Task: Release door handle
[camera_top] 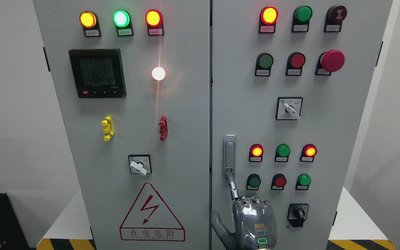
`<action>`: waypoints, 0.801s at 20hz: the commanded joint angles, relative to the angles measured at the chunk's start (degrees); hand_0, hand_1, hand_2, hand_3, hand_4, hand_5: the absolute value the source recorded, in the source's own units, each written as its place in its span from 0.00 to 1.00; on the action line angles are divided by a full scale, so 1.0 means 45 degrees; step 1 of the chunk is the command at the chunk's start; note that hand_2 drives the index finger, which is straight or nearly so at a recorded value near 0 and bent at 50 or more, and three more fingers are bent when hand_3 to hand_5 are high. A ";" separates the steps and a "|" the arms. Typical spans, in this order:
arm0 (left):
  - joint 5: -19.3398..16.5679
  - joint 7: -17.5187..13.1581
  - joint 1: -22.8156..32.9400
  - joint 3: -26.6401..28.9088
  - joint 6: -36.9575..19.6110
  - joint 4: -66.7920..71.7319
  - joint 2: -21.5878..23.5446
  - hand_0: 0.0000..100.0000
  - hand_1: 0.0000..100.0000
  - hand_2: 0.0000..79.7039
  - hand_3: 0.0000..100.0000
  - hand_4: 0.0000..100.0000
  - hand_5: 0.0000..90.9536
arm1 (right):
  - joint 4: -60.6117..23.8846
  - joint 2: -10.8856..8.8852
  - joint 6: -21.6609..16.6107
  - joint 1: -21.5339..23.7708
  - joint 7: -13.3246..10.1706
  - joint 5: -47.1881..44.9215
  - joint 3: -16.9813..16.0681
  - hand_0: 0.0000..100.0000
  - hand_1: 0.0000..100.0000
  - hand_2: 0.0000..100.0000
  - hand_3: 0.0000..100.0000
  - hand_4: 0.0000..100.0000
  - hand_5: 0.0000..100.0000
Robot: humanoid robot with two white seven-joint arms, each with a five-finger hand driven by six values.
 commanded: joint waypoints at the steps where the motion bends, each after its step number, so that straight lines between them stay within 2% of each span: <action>1: 0.0000 -0.0008 0.0000 0.0000 0.0002 0.0000 0.0000 0.12 0.56 0.00 0.00 0.00 0.00 | 0.0142 -0.0001 0.0007 0.0021 0.0011 -0.0001 -0.0006 0.45 0.36 0.07 1.00 1.00 1.00; 16: 0.0000 -0.0008 0.0000 0.0000 0.0021 0.0000 0.0000 0.12 0.56 0.00 0.00 0.00 0.00 | 0.0142 -0.0001 0.0007 0.0119 0.0011 -0.0001 -0.0025 0.45 0.36 0.07 1.00 1.00 1.00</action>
